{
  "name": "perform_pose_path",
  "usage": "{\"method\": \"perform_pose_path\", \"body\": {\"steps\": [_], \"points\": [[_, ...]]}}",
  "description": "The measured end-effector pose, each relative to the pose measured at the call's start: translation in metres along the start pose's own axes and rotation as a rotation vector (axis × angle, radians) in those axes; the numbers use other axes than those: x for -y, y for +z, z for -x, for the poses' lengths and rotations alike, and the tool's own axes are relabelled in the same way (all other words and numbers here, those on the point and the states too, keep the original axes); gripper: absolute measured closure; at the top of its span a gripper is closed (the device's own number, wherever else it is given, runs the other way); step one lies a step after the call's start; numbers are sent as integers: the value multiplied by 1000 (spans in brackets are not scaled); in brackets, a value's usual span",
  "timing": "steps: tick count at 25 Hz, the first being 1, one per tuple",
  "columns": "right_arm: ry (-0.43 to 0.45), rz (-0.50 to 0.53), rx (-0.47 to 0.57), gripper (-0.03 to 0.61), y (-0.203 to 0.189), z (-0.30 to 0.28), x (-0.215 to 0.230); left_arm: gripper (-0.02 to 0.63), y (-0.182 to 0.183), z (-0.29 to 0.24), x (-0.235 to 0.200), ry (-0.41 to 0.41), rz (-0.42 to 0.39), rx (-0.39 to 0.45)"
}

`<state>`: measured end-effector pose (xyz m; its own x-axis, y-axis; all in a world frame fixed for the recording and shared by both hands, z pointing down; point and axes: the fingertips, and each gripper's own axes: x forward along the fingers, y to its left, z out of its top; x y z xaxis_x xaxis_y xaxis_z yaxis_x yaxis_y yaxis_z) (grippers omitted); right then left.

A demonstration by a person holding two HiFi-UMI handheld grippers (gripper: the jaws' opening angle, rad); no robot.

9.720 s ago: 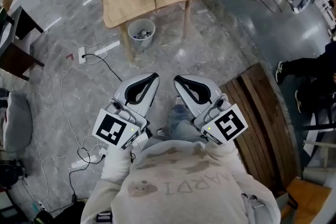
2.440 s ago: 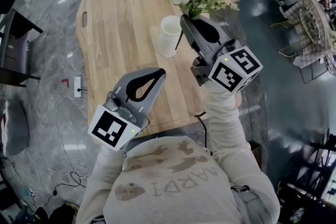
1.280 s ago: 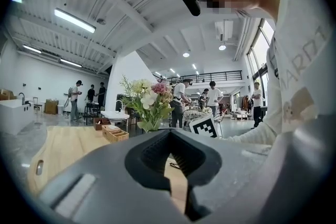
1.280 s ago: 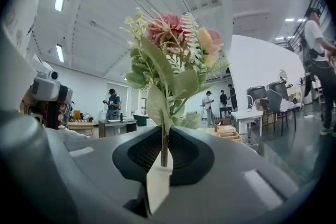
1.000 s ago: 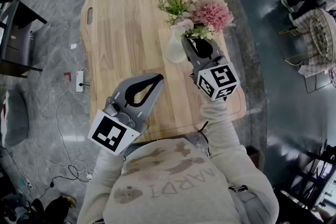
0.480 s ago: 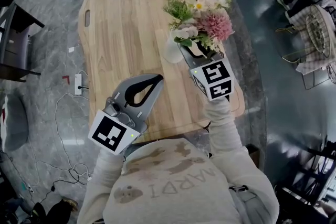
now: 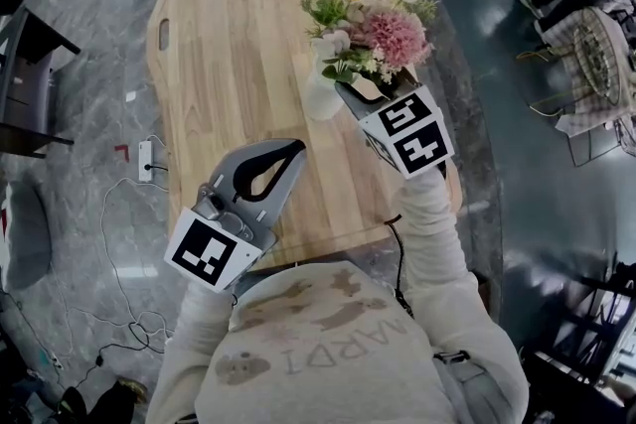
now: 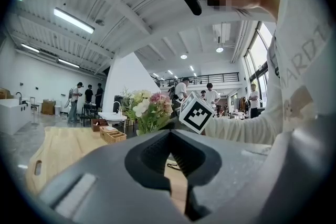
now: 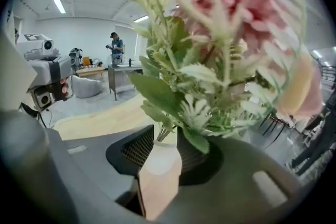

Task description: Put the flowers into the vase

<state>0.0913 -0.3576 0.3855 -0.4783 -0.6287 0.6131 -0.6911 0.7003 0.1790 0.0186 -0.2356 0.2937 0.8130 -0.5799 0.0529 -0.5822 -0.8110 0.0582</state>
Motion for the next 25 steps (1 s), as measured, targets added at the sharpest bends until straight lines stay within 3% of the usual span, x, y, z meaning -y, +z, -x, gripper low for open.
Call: {"method": "perform_pose_path", "body": {"steps": [12, 17, 23, 25], "points": [[34, 37, -31, 425, 5, 2, -23, 614, -1, 15, -6, 6, 3, 13], [109, -63, 48, 445, 12, 11, -35, 614, -1, 17, -6, -1, 3, 15], [116, -141, 150, 552, 17, 26, -48, 614, -3, 19, -6, -24, 7, 3], [124, -153, 199, 552, 21, 34, -57, 614, -2, 18, -5, -35, 6, 7]]}}
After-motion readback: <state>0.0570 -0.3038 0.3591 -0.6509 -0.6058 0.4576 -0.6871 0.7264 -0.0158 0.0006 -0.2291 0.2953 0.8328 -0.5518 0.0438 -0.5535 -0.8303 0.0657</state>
